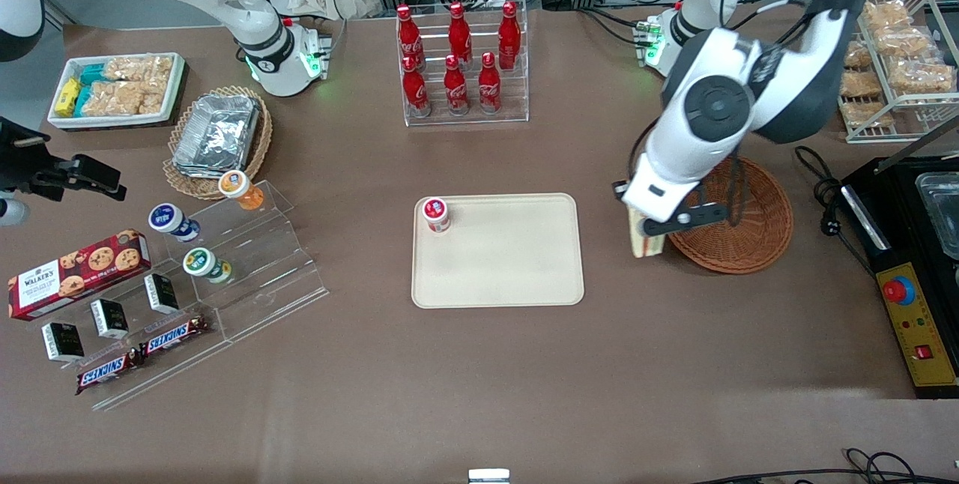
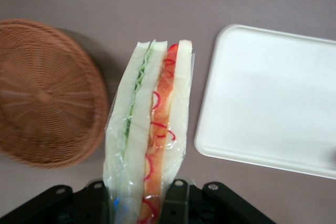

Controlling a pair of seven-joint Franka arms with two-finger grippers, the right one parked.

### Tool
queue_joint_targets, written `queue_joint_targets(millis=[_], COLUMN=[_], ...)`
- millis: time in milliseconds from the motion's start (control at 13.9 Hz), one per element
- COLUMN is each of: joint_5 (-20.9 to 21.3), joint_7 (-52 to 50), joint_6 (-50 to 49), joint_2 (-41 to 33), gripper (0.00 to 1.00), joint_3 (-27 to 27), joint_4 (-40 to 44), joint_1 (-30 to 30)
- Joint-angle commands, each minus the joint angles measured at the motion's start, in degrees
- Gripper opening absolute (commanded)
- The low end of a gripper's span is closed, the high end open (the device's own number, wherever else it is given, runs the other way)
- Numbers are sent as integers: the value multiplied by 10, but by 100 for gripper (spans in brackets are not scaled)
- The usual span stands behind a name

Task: Place sandwich from basket to tray
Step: 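Carry the sandwich over the cream tray with the left gripper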

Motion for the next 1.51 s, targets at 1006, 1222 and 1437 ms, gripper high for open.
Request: queue_joint_targets(millis=[1006,1222,1437], joint_5=[103,114,115], joint_7=[-91,-97,-99], joint_6=[186,189,194], joint_2=[214,226,233], gripper=[30,31,33], joint_3=[-12,-8,-8], joint_4=[28,31,31], joint_1=[-61,-86,-86])
